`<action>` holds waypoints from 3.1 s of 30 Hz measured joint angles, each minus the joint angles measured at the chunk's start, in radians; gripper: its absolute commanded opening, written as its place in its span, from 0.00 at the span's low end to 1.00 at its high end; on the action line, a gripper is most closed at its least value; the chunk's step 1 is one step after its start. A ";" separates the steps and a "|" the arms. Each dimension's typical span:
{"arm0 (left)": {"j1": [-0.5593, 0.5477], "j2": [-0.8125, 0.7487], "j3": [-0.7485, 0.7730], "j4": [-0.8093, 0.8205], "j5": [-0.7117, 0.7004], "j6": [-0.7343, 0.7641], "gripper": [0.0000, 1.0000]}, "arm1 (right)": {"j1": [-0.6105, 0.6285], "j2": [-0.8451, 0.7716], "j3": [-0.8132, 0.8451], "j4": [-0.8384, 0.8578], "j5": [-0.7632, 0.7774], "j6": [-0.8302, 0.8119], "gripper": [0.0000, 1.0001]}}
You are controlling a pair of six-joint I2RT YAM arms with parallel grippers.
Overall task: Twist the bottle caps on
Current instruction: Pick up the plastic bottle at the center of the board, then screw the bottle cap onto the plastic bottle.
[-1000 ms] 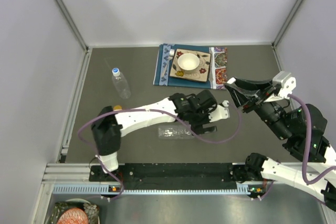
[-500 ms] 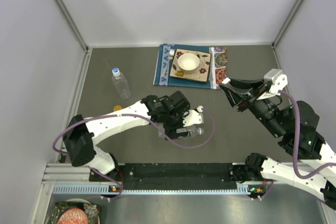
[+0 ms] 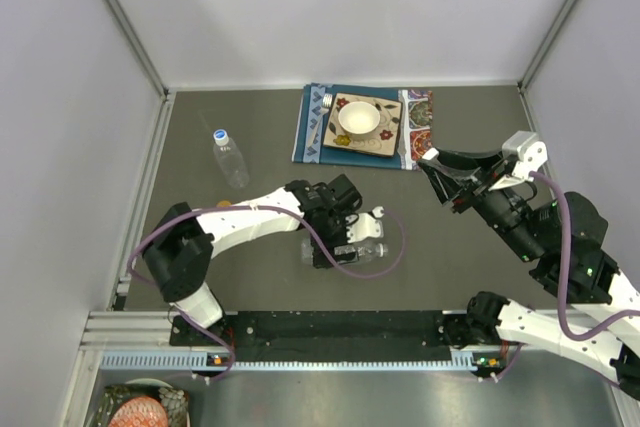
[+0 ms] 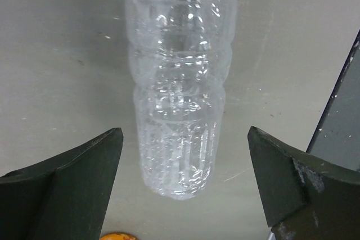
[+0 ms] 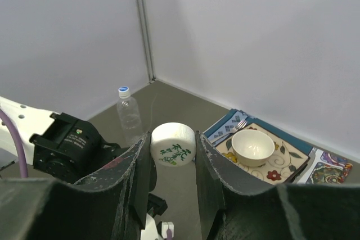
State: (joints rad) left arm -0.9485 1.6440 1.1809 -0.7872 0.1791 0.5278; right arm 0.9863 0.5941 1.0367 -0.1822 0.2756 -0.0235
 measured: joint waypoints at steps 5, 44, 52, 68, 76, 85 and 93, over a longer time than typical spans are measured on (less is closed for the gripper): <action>0.008 0.039 -0.032 0.010 0.023 0.006 0.98 | 0.000 0.000 0.000 -0.004 0.001 -0.002 0.14; 0.019 -0.388 0.054 -0.103 -0.143 -0.009 0.61 | 0.000 0.164 0.156 -0.168 -0.096 0.066 0.14; 0.019 -0.745 0.265 -0.301 -0.080 0.120 0.65 | 0.000 0.196 0.187 -0.319 -0.319 0.069 0.14; 0.019 -0.715 0.266 -0.389 -0.050 0.158 0.64 | 0.000 0.400 0.470 -0.490 -0.736 -0.055 0.16; 0.020 -0.696 0.204 -0.332 -0.102 0.114 0.63 | 0.000 0.407 0.447 -0.534 -0.780 -0.106 0.16; 0.021 -0.665 0.193 -0.297 -0.117 0.081 0.59 | 0.000 0.422 0.394 -0.547 -0.789 -0.133 0.12; 0.033 -0.655 0.193 -0.286 -0.112 0.073 0.59 | 0.000 0.427 0.377 -0.529 -0.745 -0.150 0.14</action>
State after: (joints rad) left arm -0.9157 0.9890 1.3739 -1.0729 0.0673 0.6006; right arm 0.9863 1.0214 1.4139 -0.7116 -0.4698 -0.1730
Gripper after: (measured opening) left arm 0.614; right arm 0.329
